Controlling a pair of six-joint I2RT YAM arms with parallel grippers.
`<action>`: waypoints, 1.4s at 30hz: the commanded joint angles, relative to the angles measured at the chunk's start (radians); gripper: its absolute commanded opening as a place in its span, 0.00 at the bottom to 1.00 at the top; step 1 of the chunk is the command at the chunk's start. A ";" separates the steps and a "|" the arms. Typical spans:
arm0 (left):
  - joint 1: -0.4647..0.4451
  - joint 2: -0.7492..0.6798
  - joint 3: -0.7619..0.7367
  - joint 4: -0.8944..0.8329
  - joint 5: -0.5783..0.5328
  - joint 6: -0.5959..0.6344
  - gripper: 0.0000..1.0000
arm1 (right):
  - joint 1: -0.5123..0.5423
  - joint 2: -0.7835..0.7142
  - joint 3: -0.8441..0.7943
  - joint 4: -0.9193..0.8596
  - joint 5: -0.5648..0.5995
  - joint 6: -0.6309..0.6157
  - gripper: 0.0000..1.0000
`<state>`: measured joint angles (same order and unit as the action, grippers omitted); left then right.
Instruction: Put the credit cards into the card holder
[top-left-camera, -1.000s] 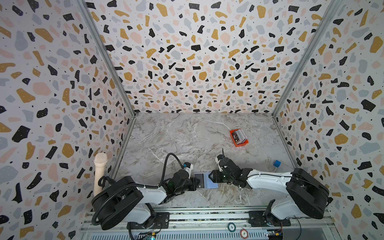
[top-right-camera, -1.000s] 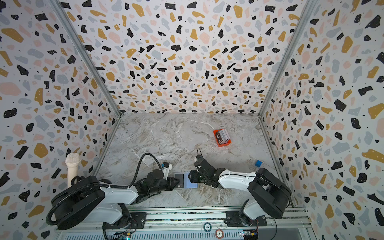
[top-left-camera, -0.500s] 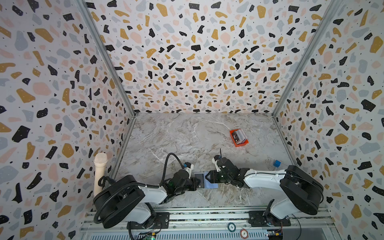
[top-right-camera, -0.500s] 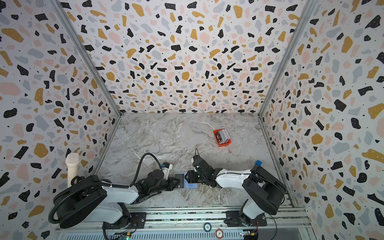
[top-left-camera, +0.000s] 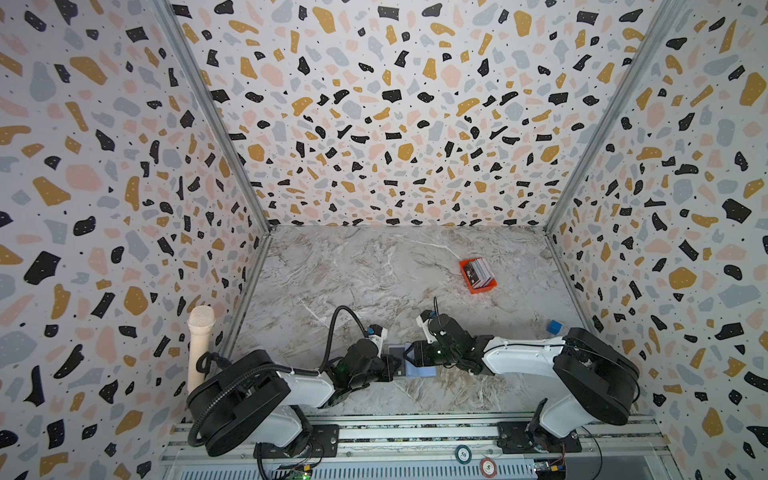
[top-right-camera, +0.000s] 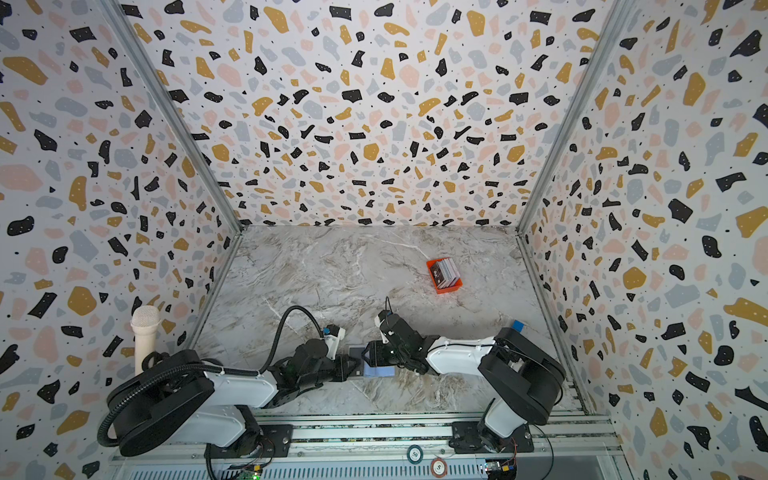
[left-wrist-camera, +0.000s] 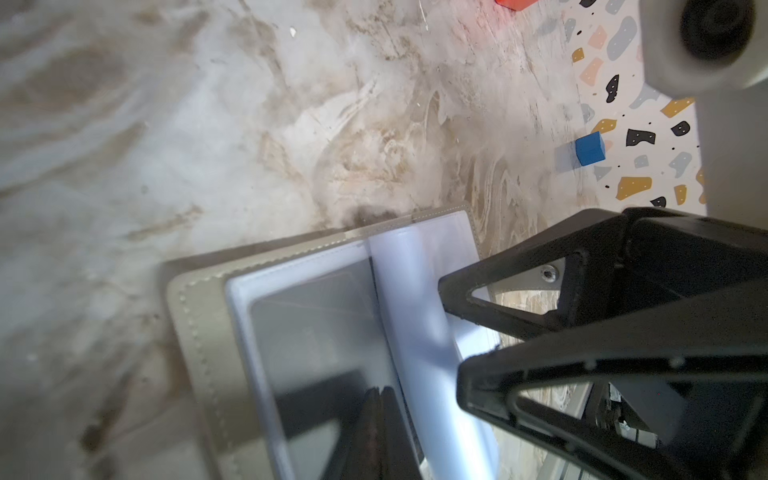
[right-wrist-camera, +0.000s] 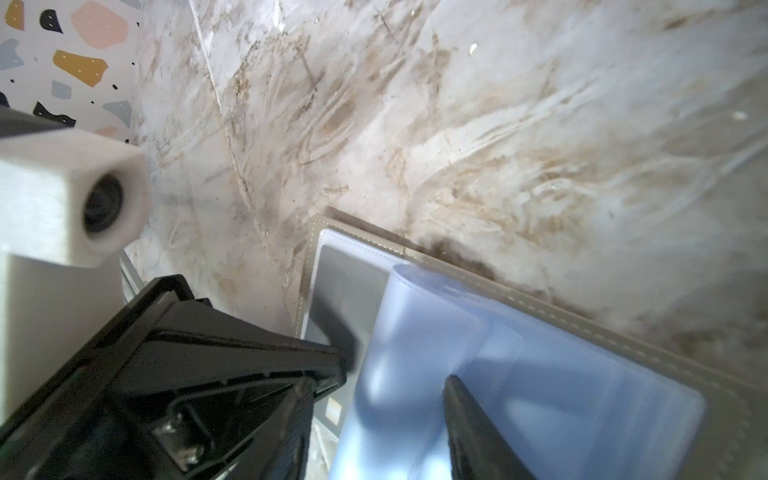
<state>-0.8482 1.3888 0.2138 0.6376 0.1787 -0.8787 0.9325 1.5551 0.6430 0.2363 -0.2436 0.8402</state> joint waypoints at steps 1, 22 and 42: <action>-0.004 0.010 -0.020 -0.001 0.008 0.002 0.00 | 0.008 -0.018 0.036 0.010 -0.005 0.016 0.53; -0.004 -0.023 -0.024 -0.003 0.008 0.001 0.00 | 0.028 0.003 0.060 0.026 -0.009 0.063 0.53; 0.018 -0.168 -0.038 -0.087 -0.024 -0.041 0.00 | 0.043 -0.011 0.099 -0.012 0.001 0.044 0.53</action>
<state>-0.8440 1.2636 0.1997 0.5720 0.1730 -0.9104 0.9691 1.5574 0.7036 0.2432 -0.2466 0.8951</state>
